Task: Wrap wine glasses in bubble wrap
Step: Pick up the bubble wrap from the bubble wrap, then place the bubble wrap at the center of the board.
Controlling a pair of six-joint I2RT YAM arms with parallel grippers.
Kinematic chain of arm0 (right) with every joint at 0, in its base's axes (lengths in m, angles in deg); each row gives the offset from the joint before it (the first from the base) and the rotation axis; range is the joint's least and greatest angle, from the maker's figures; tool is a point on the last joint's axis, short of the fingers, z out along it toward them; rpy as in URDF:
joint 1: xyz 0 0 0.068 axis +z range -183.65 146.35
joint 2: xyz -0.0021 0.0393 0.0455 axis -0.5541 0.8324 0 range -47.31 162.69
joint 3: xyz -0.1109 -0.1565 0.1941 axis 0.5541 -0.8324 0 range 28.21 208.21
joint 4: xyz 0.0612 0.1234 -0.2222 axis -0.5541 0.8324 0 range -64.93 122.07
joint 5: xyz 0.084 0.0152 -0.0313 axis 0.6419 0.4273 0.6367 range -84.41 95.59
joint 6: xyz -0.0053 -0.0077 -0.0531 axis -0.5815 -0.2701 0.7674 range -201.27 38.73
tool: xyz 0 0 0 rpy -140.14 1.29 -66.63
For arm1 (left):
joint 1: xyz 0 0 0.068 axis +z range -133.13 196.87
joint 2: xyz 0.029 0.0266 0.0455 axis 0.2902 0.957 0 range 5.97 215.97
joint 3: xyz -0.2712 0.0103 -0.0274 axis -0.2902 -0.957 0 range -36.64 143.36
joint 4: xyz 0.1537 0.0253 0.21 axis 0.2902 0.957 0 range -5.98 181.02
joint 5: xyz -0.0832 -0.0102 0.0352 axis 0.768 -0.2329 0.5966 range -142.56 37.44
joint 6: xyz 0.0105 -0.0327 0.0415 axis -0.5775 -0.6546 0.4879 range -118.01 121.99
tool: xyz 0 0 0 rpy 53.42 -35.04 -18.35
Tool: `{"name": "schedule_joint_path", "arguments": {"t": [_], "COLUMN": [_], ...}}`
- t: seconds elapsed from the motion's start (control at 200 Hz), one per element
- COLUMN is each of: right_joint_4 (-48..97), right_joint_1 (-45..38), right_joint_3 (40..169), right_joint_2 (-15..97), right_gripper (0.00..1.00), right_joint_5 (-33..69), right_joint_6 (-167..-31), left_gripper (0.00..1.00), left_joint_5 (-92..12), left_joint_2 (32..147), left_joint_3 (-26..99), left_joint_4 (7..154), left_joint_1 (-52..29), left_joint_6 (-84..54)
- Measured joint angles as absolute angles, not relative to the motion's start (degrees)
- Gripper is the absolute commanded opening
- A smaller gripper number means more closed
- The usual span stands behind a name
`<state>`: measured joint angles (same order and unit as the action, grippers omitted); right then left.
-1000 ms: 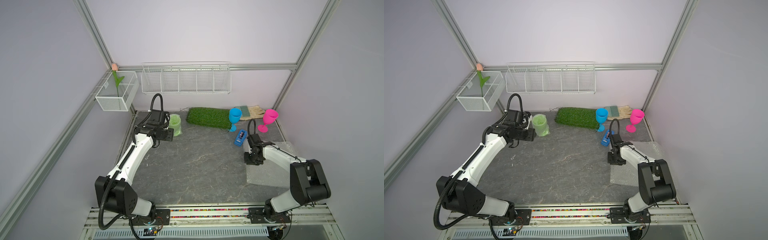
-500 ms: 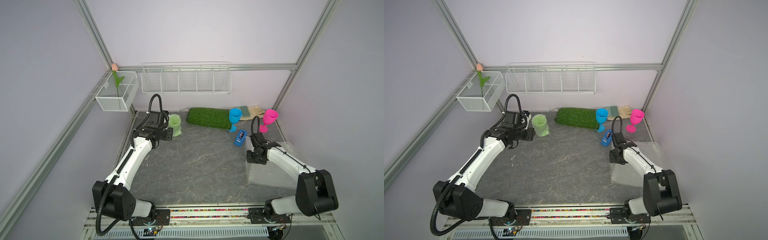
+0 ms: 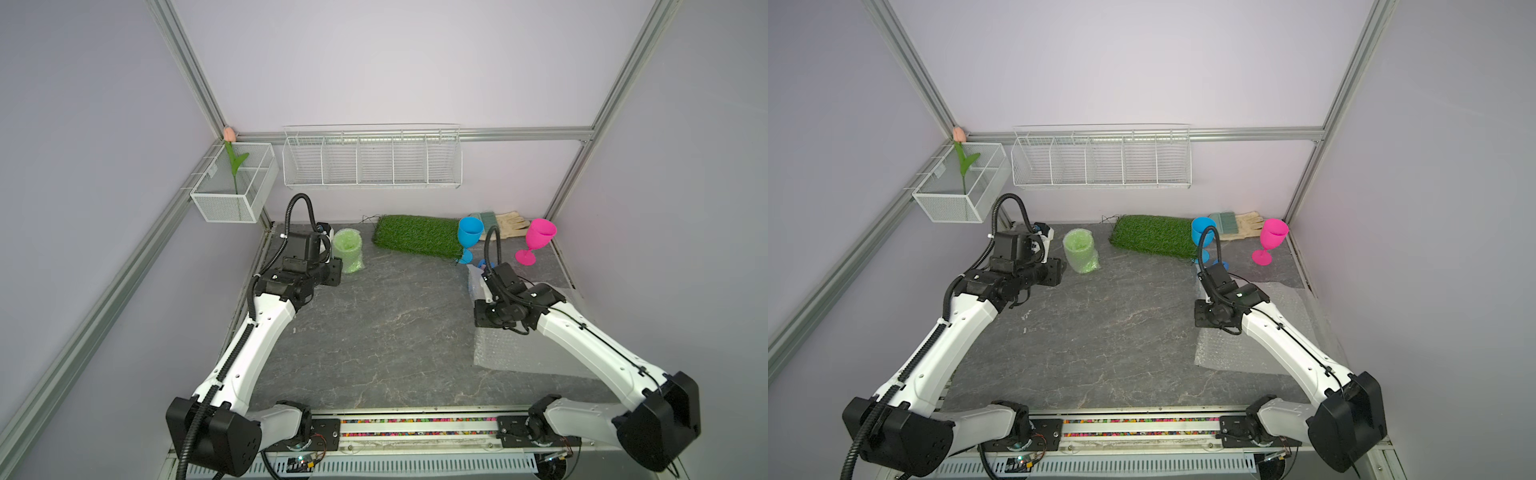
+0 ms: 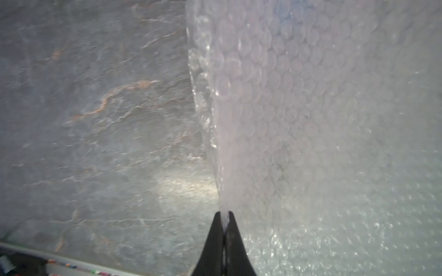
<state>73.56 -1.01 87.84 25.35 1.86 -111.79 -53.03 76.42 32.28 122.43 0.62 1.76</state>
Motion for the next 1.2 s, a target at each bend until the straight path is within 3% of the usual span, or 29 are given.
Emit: {"name": "schedule_joint_path", "arguments": {"t": [0.33,0.785,0.845,0.925,0.985,1.2], "right_joint_4": [58.23,42.71,42.28,42.02,41.86,41.97], "right_joint_1": [15.95,25.42,25.72,25.83,25.83,24.91], "right_joint_3": [96.78,115.51,116.5,117.2,117.46,116.26], "right_joint_2": [45.74,71.82,73.04,73.5,73.46,70.0], "right_gripper": [0.07,0.08,0.14,0.33,0.42,0.53], "right_joint_5": [6.5,12.64,13.6,14.61,14.93,15.72], "right_joint_6": [-125.54,-131.9,-132.01,-132.05,-131.5,-129.3], "left_gripper": [0.53,0.53,0.53,0.53,0.53,0.5], "left_joint_5": [-53.42,-54.56,-54.78,-55.13,-55.15,-54.62], "left_joint_2": [71.81,69.12,68.6,68.51,68.6,69.91], "left_joint_3": [24.48,23.74,23.59,23.5,23.5,23.61], "left_joint_4": [120.92,119.81,119.57,119.44,119.46,119.96], "left_joint_1": [0.62,0.62,0.6,0.51,0.46,0.16], "left_joint_6": [2.11,1.32,1.17,1.13,0.93,-1.43]}}
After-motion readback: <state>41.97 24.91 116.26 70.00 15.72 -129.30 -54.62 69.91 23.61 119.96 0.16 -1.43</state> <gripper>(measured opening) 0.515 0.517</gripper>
